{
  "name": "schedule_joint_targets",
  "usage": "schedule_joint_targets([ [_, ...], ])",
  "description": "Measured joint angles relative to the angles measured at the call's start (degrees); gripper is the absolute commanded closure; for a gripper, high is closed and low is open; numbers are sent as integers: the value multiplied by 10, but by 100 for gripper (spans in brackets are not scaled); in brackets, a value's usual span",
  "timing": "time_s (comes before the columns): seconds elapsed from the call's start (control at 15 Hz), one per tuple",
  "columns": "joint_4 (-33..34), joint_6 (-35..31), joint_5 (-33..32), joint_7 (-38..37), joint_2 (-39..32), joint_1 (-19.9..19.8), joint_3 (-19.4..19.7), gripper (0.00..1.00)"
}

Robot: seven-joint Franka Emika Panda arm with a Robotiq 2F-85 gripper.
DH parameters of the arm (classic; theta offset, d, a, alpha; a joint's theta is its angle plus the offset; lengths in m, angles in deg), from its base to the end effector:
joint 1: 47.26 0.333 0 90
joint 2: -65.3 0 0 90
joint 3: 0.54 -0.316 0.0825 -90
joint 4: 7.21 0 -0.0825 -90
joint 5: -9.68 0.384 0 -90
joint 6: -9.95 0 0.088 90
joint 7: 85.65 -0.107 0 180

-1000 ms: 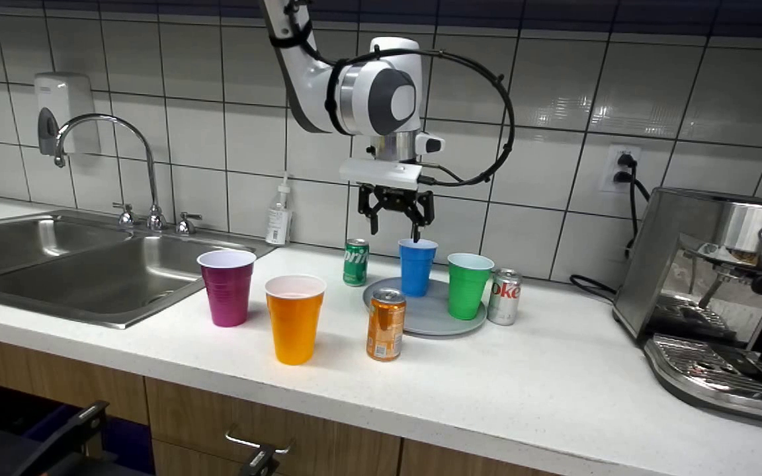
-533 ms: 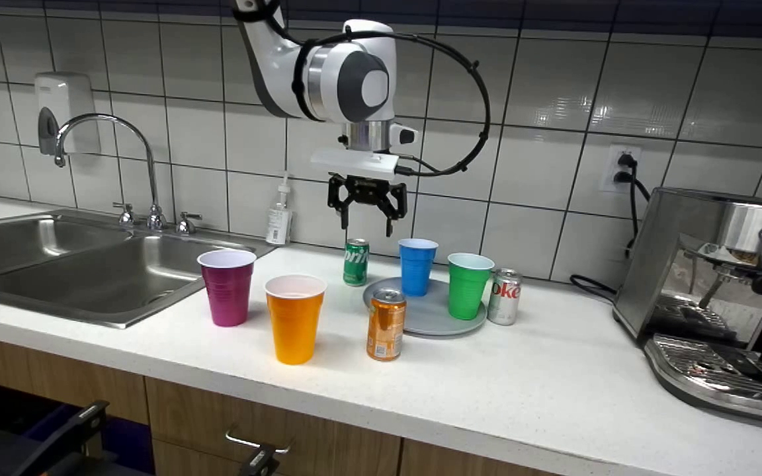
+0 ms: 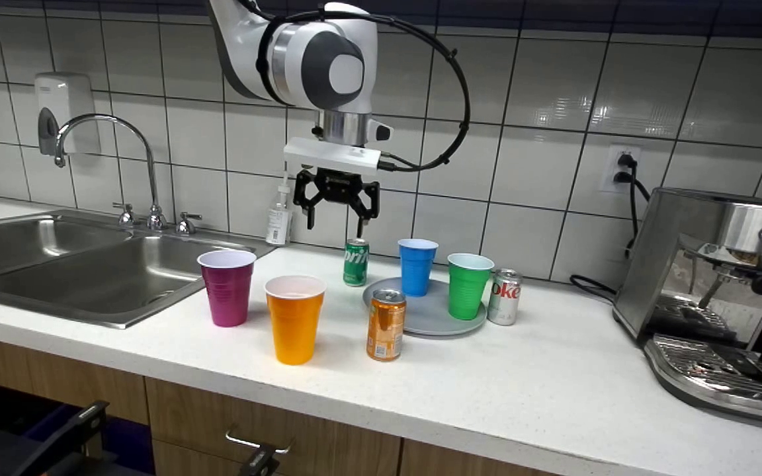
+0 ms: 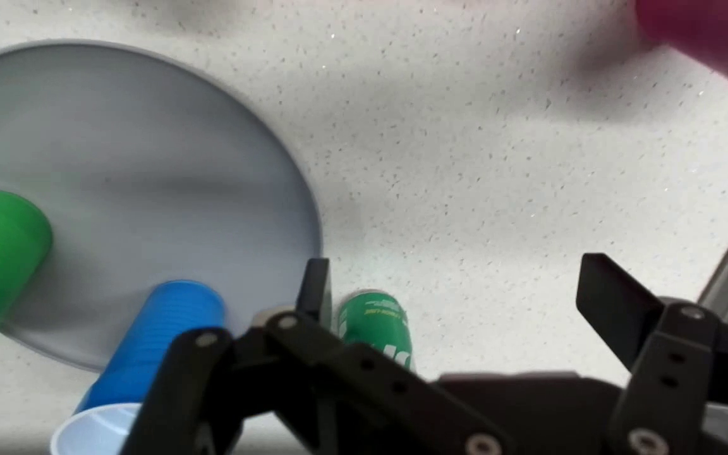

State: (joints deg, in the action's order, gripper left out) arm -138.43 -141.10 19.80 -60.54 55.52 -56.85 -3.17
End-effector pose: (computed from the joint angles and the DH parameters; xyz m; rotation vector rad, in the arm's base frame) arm 0.5412 -0.0706 0.2937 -3.0617 -0.2582 -0.3038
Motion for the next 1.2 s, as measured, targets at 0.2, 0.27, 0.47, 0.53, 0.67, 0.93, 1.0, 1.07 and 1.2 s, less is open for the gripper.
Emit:
schedule_joint_targets([
  [0.2, -18, 25, 14, 42, 18, 4, -2, 0],
  [0.27, -22, 33, 17, 53, 23, 6, -2, 0],
  [0.47, -26, 55, 19, 79, 28, 14, -2, 0],
  [0.53, -27, 60, 19, 85, 29, 17, -2, 0],
  [0.67, -27, 69, 19, 97, 29, 25, -2, 0],
  [0.93, -30, 80, 19, 112, 29, 42, -3, 0],
  [1.0, -31, 81, 19, 113, 29, 47, -3, 0],
  [1.07, -32, 81, 19, 114, 29, 52, -3, 0],
  [1.2, -34, 81, 19, 114, 28, 61, -5, 0],
])
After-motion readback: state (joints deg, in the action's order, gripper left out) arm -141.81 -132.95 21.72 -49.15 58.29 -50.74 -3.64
